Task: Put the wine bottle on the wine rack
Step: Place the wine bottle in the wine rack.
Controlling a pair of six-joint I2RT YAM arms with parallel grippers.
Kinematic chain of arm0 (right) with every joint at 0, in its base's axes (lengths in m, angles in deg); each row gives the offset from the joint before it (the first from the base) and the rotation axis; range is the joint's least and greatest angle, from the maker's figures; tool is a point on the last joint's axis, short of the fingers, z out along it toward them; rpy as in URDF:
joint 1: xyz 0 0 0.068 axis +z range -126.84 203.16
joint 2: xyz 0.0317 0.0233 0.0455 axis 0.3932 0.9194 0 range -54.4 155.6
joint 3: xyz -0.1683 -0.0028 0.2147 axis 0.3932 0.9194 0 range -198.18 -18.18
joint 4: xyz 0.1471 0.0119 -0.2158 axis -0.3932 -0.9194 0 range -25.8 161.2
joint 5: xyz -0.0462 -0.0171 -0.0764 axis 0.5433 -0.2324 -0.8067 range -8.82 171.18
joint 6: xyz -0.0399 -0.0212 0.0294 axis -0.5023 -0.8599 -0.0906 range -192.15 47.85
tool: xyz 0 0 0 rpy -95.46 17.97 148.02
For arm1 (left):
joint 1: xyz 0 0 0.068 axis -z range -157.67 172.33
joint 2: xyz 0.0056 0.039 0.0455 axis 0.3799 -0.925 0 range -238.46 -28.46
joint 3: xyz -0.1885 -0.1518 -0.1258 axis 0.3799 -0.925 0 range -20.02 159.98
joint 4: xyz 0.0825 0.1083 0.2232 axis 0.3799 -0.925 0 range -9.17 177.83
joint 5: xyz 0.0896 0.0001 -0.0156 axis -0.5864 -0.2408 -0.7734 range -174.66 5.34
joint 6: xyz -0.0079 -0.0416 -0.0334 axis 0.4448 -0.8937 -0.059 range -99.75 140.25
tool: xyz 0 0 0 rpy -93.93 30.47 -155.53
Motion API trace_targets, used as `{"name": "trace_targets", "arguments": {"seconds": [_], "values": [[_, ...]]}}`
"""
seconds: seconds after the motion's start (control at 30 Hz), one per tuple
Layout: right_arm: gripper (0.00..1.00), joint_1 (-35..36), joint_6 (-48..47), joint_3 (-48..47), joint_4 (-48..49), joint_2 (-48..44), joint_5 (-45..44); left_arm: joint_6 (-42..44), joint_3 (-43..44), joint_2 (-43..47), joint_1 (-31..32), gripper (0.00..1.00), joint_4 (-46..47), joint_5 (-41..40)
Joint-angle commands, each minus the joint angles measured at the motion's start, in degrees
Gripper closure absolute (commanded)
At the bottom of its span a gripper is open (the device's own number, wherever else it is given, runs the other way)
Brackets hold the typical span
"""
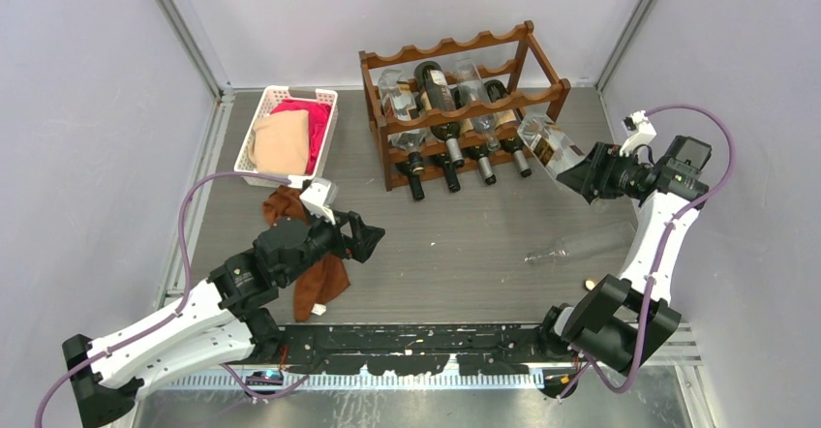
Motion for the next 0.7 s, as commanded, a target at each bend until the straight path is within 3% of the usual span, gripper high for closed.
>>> {"name": "trace_targets", "arguments": {"seconds": [0.0, 0.67], "values": [[0.99, -0.22, 4.57, -0.65, 12.77, -1.06, 6.55, 0.61, -0.26, 0.56, -0.3, 0.1, 4.05, -1.01], [0.99, 2.53, 5.04, 0.93, 20.09, 1.45, 6.66, 0.51, 0.46, -1.87, -0.38, 0.11, 5.34, -0.36]]}}
